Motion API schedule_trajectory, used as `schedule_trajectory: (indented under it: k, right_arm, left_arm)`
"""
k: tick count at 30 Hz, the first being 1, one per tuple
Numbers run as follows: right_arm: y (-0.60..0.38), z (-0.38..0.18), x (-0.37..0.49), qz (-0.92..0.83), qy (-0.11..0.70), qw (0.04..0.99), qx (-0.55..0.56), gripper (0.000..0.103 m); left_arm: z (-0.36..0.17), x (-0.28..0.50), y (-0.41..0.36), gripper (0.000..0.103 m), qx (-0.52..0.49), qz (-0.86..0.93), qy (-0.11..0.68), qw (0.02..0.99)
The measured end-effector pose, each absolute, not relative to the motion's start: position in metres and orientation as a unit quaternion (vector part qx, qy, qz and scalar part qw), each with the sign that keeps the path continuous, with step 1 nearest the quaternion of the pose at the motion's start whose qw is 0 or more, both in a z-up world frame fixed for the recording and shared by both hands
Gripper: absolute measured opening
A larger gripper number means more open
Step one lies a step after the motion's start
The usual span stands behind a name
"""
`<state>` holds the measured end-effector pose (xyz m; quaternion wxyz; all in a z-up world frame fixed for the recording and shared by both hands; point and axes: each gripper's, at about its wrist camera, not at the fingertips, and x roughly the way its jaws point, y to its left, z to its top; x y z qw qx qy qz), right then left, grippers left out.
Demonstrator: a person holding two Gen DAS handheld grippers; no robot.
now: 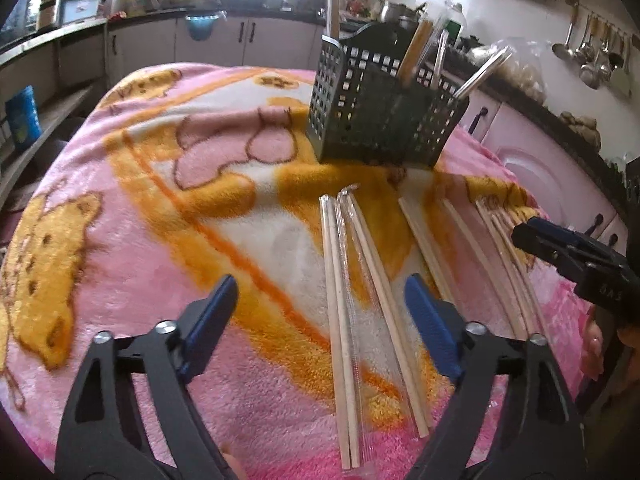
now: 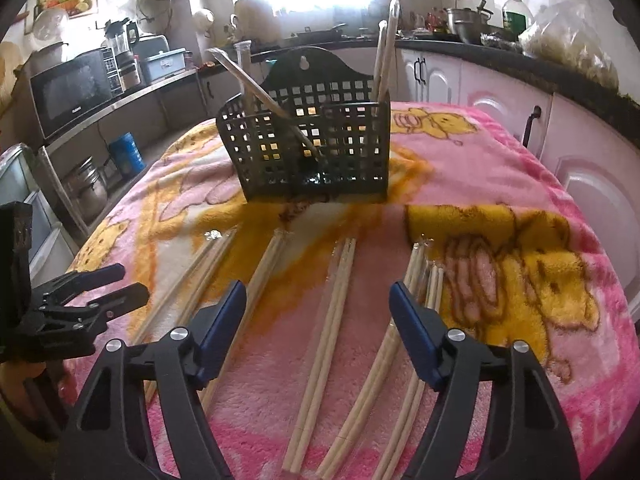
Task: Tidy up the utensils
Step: 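Lower both open tools over the wrapped chopsticks lying on the blanket, then close the left tool on a wrapped chopstick while the right tool grasps another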
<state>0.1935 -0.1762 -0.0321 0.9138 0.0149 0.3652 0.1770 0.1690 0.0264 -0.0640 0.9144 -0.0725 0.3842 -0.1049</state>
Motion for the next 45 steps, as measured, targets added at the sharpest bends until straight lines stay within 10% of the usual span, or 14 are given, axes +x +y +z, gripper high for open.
schedule_trajectory:
  k: [6,22,45]
  right_arm:
    - [-0.175,-0.032,0.199,0.179,0.368,0.912,0.013,0.069]
    - [-0.174,-0.049,0.242,0.169,0.434,0.885,0.017,0.045]
    - [-0.159,-0.066,0.290,0.170,0.491,0.854,0.015,0.037]
  left_arm:
    - [-0.077,0.183,0.025,0.041,-0.083,-0.118,0.417,0.897]
    - [-0.081,0.226,0.015,0.028,-0.078,-0.132,0.447,0.882]
    - [-0.082,0.274,0.009,0.019,-0.065,-0.127,0.458,0.877]
